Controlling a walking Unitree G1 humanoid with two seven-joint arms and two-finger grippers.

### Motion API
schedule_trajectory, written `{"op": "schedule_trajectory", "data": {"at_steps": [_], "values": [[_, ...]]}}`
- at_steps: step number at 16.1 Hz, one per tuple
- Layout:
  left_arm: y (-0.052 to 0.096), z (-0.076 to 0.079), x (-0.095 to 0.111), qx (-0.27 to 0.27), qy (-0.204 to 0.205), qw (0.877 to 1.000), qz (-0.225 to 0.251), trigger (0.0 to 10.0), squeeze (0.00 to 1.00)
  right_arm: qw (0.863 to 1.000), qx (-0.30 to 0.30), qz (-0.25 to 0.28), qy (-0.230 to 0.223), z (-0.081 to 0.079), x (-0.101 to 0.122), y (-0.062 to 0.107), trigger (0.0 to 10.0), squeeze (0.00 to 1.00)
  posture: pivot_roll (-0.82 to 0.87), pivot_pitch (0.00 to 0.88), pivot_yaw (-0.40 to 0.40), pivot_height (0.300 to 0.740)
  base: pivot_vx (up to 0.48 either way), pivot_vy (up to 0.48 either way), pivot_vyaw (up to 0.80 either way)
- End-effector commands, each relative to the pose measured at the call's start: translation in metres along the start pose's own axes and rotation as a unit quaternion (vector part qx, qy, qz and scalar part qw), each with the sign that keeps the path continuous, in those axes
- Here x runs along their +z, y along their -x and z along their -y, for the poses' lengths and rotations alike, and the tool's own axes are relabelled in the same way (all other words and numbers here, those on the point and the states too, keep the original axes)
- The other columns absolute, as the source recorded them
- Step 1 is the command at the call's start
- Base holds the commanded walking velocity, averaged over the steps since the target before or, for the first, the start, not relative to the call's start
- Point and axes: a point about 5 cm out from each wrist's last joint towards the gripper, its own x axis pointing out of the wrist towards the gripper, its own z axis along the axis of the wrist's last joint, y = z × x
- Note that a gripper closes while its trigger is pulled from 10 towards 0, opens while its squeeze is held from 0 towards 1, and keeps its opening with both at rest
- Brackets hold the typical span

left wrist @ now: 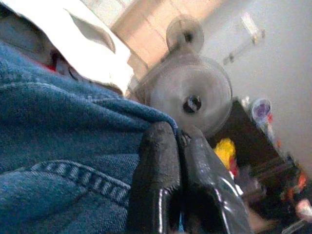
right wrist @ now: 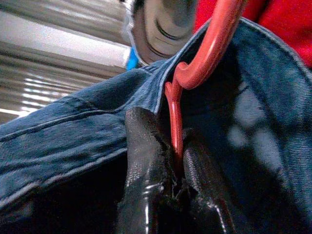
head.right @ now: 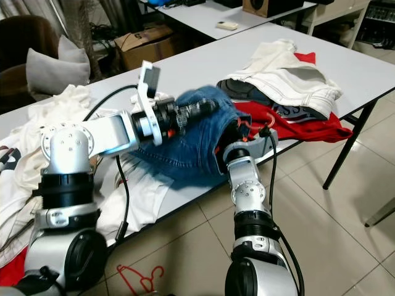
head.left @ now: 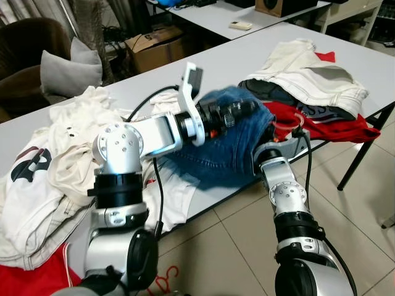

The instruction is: Hang hanger

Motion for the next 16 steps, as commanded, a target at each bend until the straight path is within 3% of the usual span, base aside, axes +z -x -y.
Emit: {"op": "schedule_trajectory", "data": {"at_steps": [1,5,6,7,10,11,13,14,16], "values": [[0.003,0.008,0.02,0.007,-0.022,0.999,0.036,0.0,0.0,0.998,-0.046,-0.031,0.006,0.02,-0.011,0.006,10.0,0.0,-0.1,0.0,0.202,0.74,0.0,0.0,0.0],[0.016,-0.015,0.05,0.139,-0.093,0.981,0.1,0.0,0.0,0.998,-0.025,-0.05,0.016,0.017,0.0,0.022,10.0,0.0,-0.1,0.0,0.201,0.74,0.0,0.0,0.0],[0.027,-0.032,0.059,0.216,-0.164,0.957,0.101,0.0,0.0,0.998,-0.02,-0.049,0.024,0.016,0.011,0.036,10.0,0.0,-0.12,0.0,0.211,0.74,0.0,0.0,0.0],[0.033,-0.042,0.059,0.247,-0.2,0.944,0.087,0.0,0.0,0.999,-0.017,-0.041,0.025,0.016,0.02,0.045,10.0,0.0,-0.13,0.0,0.212,0.74,0.0,0.0,0.0],[0.049,-0.067,0.047,0.301,-0.246,0.92,0.042,0.0,0.0,1.0,-0.009,-0.023,0.02,0.011,0.037,0.058,10.0,0.0,-0.15,0.0,0.209,0.74,0.0,0.0,0.0],[0.059,-0.078,0.036,0.303,-0.257,0.918,0.006,9.8,0.0,0.999,-0.014,-0.019,0.028,0.013,0.042,0.061,10.0,0.0,-0.16,0.0,0.206,0.74,0.0,0.0,0.0],[0.066,-0.079,0.033,0.274,-0.278,0.921,-0.016,10.0,0.02,0.999,-0.021,-0.02,0.035,0.015,0.044,0.062,10.0,0.0,-0.16,0.0,0.203,0.74,0.0,0.0,0.0],[0.07,-0.078,0.035,0.268,-0.293,0.917,-0.026,10.0,1.0,0.999,-0.021,-0.022,0.037,0.014,0.044,0.061,10.0,0.0,-0.16,0.0,0.199,0.74,0.0,0.0,0.0],[0.084,-0.076,0.044,0.245,-0.338,0.907,-0.053,10.0,1.0,0.998,-0.019,-0.032,0.045,0.011,0.045,0.059,10.0,0.0,-0.16,0.0,0.185,0.74,0.0,0.0,0.0]]}}
